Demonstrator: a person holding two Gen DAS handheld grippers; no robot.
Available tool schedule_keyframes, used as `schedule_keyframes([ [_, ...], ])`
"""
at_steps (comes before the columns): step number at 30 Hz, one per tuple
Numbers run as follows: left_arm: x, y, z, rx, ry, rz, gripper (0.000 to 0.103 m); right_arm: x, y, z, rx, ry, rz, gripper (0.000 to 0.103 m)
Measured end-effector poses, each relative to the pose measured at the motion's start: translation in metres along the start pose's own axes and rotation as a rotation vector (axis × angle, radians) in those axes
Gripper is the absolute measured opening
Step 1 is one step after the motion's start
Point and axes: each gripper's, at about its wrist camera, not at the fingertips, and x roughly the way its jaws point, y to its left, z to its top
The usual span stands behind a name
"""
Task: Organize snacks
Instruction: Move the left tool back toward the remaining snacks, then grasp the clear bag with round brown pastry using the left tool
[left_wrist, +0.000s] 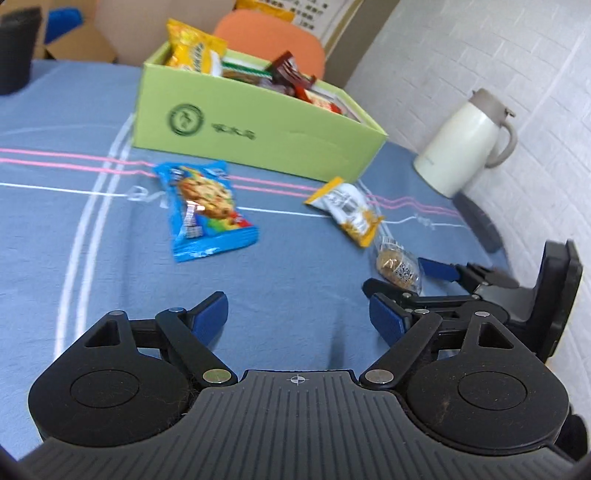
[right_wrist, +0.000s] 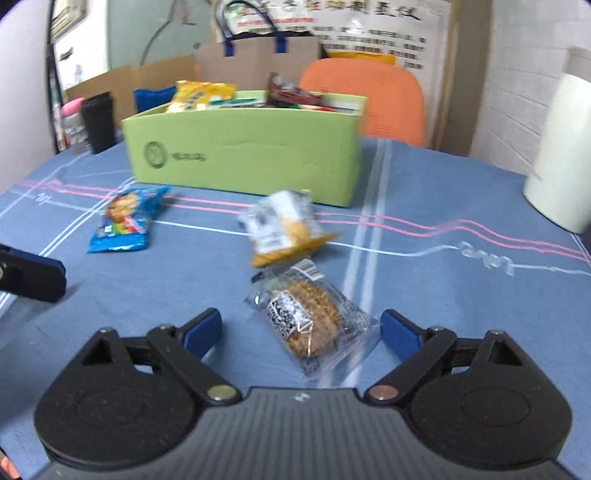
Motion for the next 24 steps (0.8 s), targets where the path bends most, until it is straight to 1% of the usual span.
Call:
schedule_keyframes([
  [3,-0.009,0.004,-0.003,0.001,-0.021,0.017,0.075,-0.001,0.026,-0.003,-0.042,-0.008,0.057,0.093],
  [8,-0.007,0.009,-0.002,-0.019,-0.006,0.028,0.075,-0.004,0.065,-0.002,-0.114,-0.013,0.114,0.092],
  [10,-0.005,0.013,0.001,-0.031,0.003,0.007,0.075,-0.01,0.069,-0.001,-0.12,-0.025,0.138,0.092],
  [12,0.003,0.014,0.008,-0.072,0.02,-0.027,0.076,-0.013,0.068,0.002,-0.108,-0.04,0.124,0.092],
  [13,0.009,0.013,0.012,-0.091,0.034,-0.056,0.077,-0.012,0.067,0.004,-0.1,-0.043,0.118,0.092],
  [15,0.023,0.011,0.018,-0.141,0.074,-0.098,0.077,-0.007,0.064,0.009,-0.086,-0.03,0.113,0.092],
  [17,0.037,0.007,0.023,-0.169,0.105,-0.116,0.074,-0.002,0.062,0.011,-0.091,-0.013,0.119,0.091],
  [20,0.051,0.003,0.026,-0.18,0.136,-0.089,0.072,0.006,0.062,0.009,-0.1,0.005,0.129,0.084],
  [21,0.052,0.001,0.026,-0.173,0.129,-0.082,0.071,0.006,0.062,0.008,-0.099,-0.001,0.137,0.08],
  [22,0.054,0.0,0.027,-0.165,0.127,-0.074,0.069,0.006,0.062,0.007,-0.098,-0.011,0.143,0.073],
  [23,0.055,-0.002,0.027,-0.155,0.125,-0.069,0.066,0.004,0.063,0.007,-0.101,-0.019,0.144,0.066],
  [24,0.057,-0.005,0.026,-0.135,0.123,-0.066,0.062,0.002,0.063,0.007,-0.101,-0.023,0.156,0.042],
])
